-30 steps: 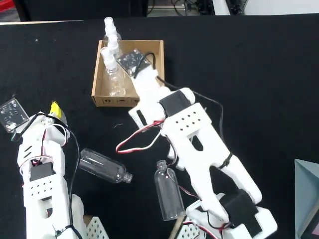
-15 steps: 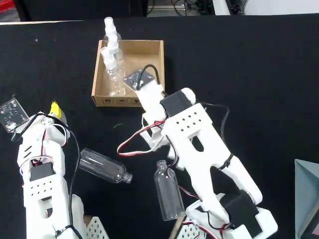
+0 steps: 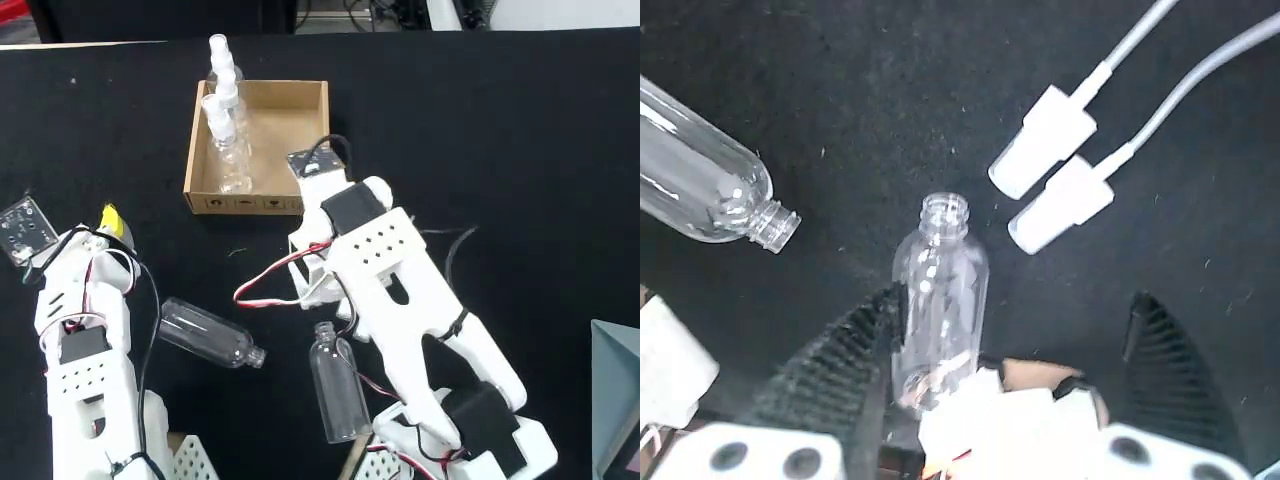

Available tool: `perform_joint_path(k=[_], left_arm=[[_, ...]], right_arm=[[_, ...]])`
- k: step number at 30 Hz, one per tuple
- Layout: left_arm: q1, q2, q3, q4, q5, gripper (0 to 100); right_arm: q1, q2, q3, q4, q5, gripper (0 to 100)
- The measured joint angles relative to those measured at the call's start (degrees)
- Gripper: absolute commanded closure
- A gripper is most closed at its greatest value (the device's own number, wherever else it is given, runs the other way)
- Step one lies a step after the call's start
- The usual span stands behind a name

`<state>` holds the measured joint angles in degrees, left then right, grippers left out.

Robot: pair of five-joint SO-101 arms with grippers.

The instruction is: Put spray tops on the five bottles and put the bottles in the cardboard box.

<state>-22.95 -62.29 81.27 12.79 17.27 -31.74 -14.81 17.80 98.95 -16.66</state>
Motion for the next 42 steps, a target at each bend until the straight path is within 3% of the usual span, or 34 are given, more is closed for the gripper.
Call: perform_joint_path(k=[11, 21, 33, 42], left_arm=[[0.00, 0.00, 0.00, 0.00, 0.00, 86], [0.00, 0.00, 0.00, 0.00, 0.00, 86], [0.00, 0.00, 0.00, 0.00, 0.00, 86], [0.00, 0.00, 0.00, 0.00, 0.00, 86]], right_arm=[[-7.56, -0.09, 5.10, 0.09, -2.20, 70.8], [-8.09, -0.09, 6.42, 0.00, -2.20, 70.7], [-8.09, -0.09, 26.20, -18.73, -2.20, 70.8], [-8.09, -0.09, 29.01, -21.71, -2.20, 70.9]])
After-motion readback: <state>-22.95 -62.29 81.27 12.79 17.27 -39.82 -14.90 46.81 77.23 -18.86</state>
